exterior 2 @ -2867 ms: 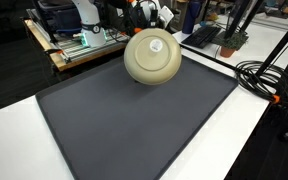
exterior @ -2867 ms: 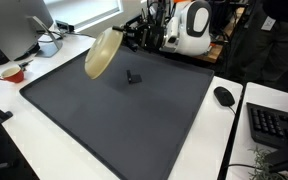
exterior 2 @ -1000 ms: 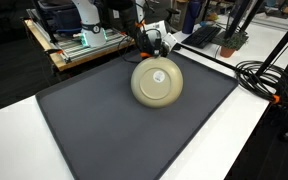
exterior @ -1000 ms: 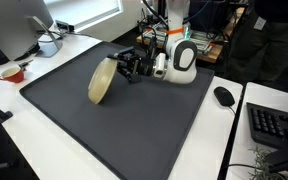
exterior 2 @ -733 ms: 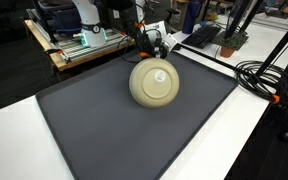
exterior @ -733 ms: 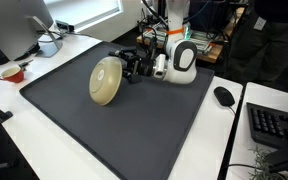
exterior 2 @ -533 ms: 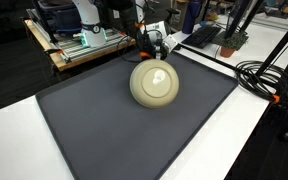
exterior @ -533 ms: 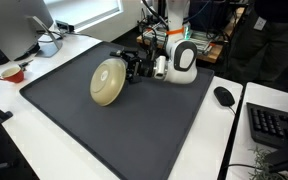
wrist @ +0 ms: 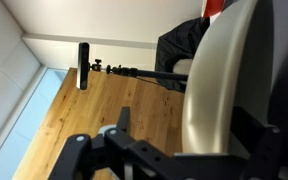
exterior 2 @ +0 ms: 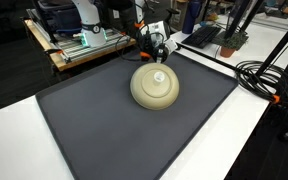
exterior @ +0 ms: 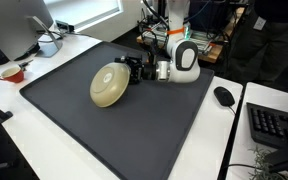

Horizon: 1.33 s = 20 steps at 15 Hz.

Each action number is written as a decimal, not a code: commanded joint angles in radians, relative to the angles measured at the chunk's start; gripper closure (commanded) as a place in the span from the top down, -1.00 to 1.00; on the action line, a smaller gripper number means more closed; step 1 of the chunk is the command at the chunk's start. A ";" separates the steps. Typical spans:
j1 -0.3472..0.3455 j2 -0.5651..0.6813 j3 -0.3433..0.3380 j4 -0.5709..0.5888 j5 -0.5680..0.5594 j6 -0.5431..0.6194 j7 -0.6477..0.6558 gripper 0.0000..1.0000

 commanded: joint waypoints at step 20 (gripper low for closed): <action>-0.061 -0.082 -0.002 -0.108 -0.063 0.281 -0.074 1.00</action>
